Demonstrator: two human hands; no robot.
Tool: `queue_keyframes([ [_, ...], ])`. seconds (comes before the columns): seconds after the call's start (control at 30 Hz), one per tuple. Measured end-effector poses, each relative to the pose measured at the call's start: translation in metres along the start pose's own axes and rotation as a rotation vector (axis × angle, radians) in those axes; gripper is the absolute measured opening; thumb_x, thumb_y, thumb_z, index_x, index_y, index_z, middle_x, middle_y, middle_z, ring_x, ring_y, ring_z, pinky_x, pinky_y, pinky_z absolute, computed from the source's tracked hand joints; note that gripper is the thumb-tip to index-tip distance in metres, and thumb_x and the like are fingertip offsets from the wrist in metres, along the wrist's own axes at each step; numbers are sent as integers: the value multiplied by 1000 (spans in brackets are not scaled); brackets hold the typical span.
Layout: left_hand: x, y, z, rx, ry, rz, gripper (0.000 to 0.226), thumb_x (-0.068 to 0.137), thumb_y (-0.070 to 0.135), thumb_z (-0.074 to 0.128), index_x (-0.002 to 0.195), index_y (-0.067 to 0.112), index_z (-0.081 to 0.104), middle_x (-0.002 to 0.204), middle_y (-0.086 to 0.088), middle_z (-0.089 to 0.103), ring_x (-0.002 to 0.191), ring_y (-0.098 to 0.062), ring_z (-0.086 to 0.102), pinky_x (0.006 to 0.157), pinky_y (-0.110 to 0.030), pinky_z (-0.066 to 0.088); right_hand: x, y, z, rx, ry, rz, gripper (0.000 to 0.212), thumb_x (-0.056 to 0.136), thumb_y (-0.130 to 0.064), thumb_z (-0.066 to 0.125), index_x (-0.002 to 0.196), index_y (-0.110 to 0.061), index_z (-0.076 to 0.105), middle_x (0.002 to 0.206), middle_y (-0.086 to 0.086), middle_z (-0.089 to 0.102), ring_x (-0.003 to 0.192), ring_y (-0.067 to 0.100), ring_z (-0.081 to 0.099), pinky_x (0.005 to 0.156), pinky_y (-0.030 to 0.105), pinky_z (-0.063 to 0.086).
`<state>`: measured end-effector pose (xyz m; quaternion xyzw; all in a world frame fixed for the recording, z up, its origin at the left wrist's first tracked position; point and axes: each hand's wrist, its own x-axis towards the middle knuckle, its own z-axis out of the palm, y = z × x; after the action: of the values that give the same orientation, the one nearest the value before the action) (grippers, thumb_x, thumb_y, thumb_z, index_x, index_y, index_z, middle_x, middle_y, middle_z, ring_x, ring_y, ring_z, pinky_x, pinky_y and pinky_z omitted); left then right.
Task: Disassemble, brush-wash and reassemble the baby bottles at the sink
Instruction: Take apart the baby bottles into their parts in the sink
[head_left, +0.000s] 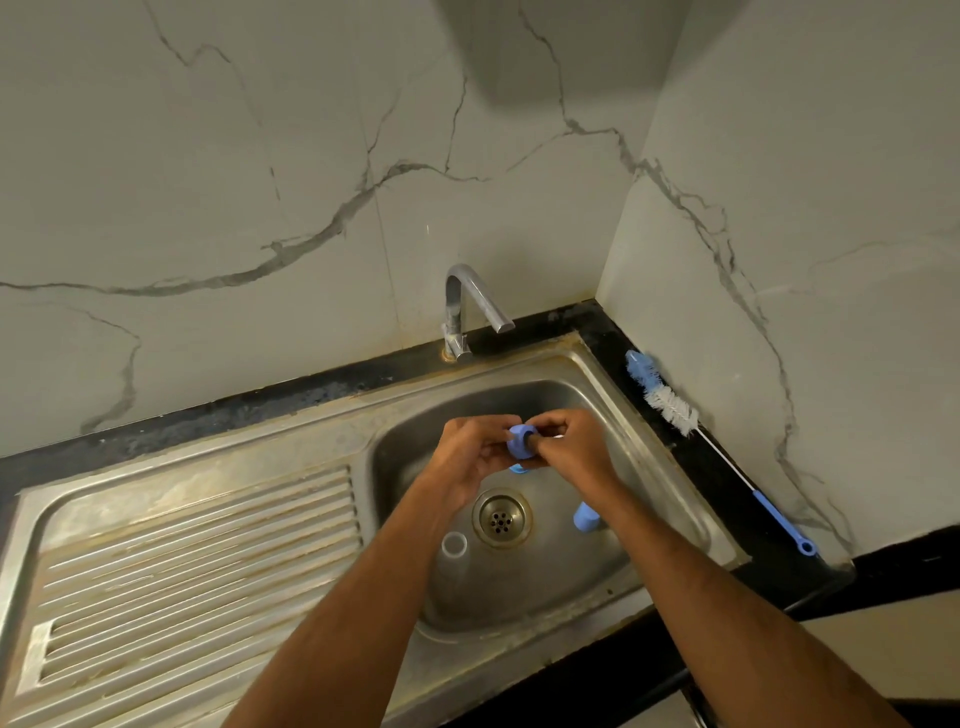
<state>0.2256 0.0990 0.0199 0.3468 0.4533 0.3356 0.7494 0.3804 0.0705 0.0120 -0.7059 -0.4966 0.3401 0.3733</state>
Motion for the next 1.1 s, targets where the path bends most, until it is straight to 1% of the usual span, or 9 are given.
queue_keyframes([
  [0.07, 1, -2, 1, 12, 27, -19, 27, 95, -9, 52, 115, -6, 69, 109, -22, 73, 99, -31, 74, 82, -36, 61, -1, 0, -1, -11, 15, 6, 15, 82, -14, 79, 96, -10, 76, 83, 7, 74, 74, 18, 73, 67, 39, 63],
  [0.2, 4, -8, 2, -43, 79, -72, 23, 97, -5, 55, 114, -3, 70, 109, -21, 73, 98, -30, 74, 81, -36, 62, 2, -2, -3, 13, 14, 47, 20, 81, -4, 75, 99, -11, 74, 90, 6, 74, 79, 17, 72, 69, 28, 62],
  [0.27, 4, -9, 4, -113, 94, -97, 21, 96, -2, 60, 114, -3, 71, 110, -23, 73, 95, -29, 74, 78, -34, 62, 6, -1, -4, 78, -27, 102, 24, 81, -1, 71, 101, -13, 76, 93, 5, 75, 85, 21, 73, 77, 36, 62],
  [0.4, 4, -9, 5, -155, 94, -136, 21, 96, -1, 59, 113, 1, 71, 103, -17, 74, 87, -23, 72, 71, -30, 59, 9, 0, 1, 124, -35, 144, 19, 87, -2, 69, 93, -19, 75, 85, -5, 69, 76, 9, 69, 75, 25, 61],
  [0.57, 5, -8, 8, -221, 35, -184, 29, 95, -6, 55, 121, 2, 66, 105, -15, 70, 95, -24, 65, 89, -34, 53, 1, -3, -10, 370, -65, 271, 21, 88, 3, 65, 102, -9, 75, 99, 14, 72, 82, 29, 75, 74, 37, 63],
  [0.67, 7, -8, 8, -238, 16, -212, 32, 96, -9, 50, 122, 2, 65, 105, -16, 69, 93, -24, 64, 88, -34, 53, 1, -1, -14, 456, -86, 292, 30, 89, 8, 59, 110, -7, 73, 109, 17, 69, 92, 36, 72, 80, 46, 62],
  [0.87, 4, -4, 12, -96, 4, -192, 34, 97, -13, 44, 107, 6, 71, 100, -14, 73, 94, -25, 68, 81, -33, 57, 0, -3, -18, 411, -84, 249, 34, 90, 10, 51, 113, -4, 72, 106, 16, 69, 96, 30, 69, 77, 37, 62],
  [1.0, 11, -7, 10, -91, 101, -163, 37, 94, -18, 41, 110, 3, 68, 106, -18, 67, 97, -29, 66, 90, -40, 57, -7, -16, -28, 613, -101, 296, 24, 87, 9, 40, 94, 9, 63, 80, 18, 62, 77, 29, 62, 70, 35, 61],
  [1.1, 14, -9, 9, -29, 151, -134, 40, 92, -20, 39, 112, 2, 66, 99, -16, 66, 92, -27, 65, 87, -39, 58, -8, -19, -29, 600, -138, 347, 25, 87, -9, 46, 64, -4, 52, 60, 11, 51, 62, 22, 48, 59, 32, 51],
])
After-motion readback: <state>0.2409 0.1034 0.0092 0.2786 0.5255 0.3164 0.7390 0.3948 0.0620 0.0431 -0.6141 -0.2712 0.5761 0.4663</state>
